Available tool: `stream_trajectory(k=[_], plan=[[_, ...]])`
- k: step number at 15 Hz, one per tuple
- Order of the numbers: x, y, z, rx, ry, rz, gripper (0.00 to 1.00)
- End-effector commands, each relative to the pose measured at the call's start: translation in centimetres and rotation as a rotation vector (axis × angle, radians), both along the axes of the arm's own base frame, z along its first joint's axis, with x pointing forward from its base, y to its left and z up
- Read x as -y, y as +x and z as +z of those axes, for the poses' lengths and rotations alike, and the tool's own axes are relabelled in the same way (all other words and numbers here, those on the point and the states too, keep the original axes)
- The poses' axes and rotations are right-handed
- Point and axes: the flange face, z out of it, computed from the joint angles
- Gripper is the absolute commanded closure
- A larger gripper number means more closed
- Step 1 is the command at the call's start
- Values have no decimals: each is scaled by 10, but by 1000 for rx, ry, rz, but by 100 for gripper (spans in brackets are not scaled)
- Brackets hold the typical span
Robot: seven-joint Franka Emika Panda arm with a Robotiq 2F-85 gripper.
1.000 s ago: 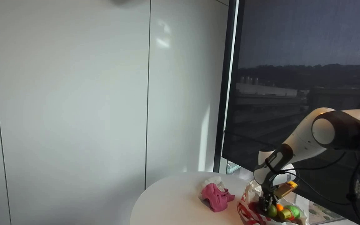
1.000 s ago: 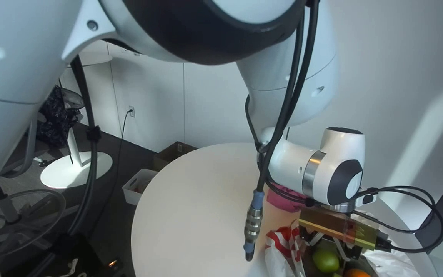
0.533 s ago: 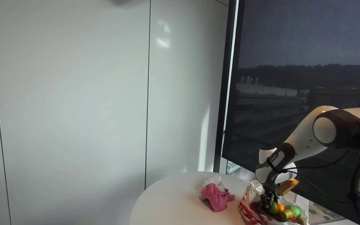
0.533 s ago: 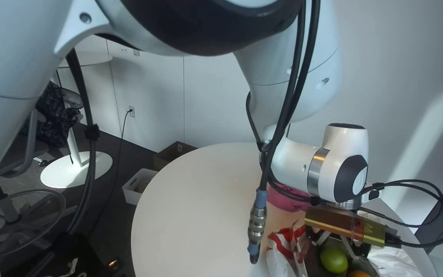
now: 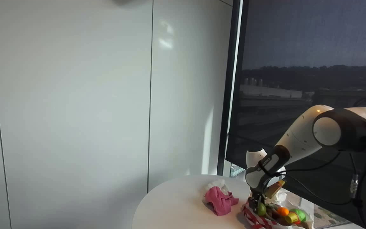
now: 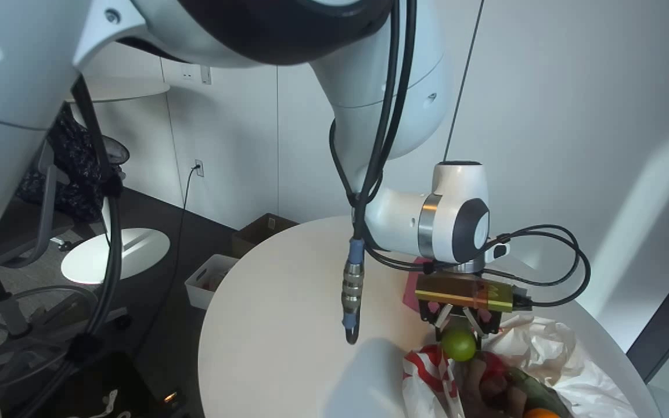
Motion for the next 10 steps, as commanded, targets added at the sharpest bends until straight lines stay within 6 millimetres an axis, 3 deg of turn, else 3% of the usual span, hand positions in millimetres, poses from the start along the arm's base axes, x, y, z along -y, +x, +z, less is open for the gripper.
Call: stream_trajectory(k=[1,5,10], plan=[[-37,19,-2,20,-46,43,53],[-74,37,-15,20,-91,97,53],[-87,44,-60,-39,-84,118,53]])
